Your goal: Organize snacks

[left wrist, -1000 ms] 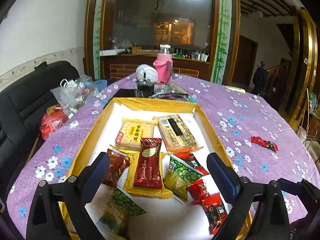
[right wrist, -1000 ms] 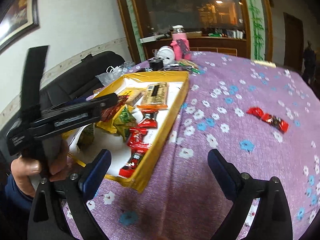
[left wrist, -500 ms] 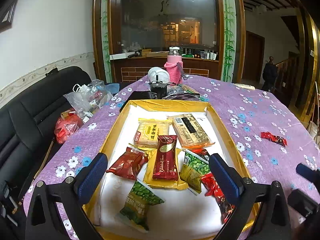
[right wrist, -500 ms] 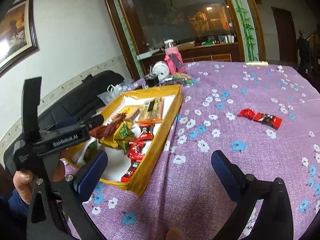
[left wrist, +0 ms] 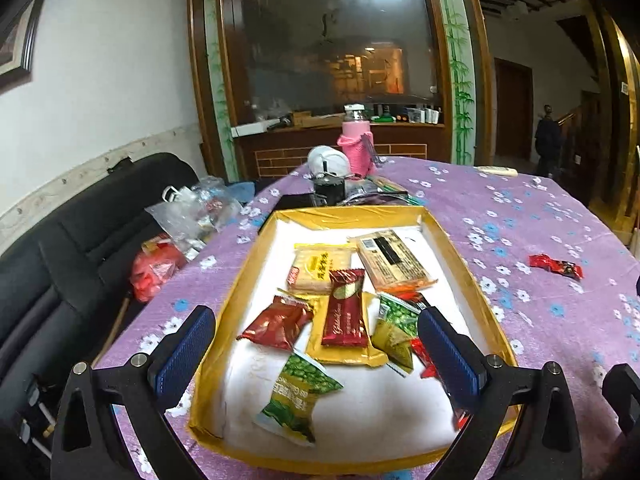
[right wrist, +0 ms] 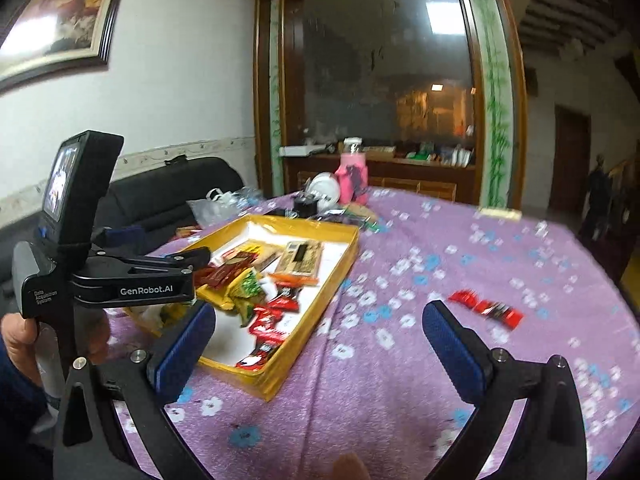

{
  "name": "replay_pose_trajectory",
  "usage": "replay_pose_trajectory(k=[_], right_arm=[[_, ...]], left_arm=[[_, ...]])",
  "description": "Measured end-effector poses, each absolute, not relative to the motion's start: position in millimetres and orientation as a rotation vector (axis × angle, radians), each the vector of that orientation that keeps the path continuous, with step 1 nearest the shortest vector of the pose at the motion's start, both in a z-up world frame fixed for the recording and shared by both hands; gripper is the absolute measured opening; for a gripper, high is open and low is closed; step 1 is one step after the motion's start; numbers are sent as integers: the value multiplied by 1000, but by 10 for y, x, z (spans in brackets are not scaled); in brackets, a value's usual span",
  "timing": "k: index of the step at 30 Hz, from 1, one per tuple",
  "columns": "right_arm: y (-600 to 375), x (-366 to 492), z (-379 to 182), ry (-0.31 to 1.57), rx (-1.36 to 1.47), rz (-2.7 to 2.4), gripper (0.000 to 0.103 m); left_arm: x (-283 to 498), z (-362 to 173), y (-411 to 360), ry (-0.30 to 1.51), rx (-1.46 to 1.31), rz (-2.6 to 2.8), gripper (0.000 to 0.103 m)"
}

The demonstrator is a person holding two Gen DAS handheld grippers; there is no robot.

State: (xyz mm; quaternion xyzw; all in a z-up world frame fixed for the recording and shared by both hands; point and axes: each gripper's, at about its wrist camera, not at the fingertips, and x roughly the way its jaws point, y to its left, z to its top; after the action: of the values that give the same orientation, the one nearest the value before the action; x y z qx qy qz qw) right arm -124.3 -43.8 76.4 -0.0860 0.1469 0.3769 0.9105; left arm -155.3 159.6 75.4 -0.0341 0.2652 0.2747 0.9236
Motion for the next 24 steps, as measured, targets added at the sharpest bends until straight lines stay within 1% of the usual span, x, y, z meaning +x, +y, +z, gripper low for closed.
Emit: replay_pose_trajectory(k=[4, 11, 24], right_arm=[[-416, -1307, 763, 256, -217, 816, 103], [-442, -1205, 768, 298, -174, 804, 103], [-424, -1287, 785, 284, -192, 820, 103]], left_arm=[[-1514, 690, 1660, 577, -99, 585, 102], [-1521, 646, 1672, 580, -86, 613, 102], [-1527, 618, 1710, 599, -82, 617, 102]])
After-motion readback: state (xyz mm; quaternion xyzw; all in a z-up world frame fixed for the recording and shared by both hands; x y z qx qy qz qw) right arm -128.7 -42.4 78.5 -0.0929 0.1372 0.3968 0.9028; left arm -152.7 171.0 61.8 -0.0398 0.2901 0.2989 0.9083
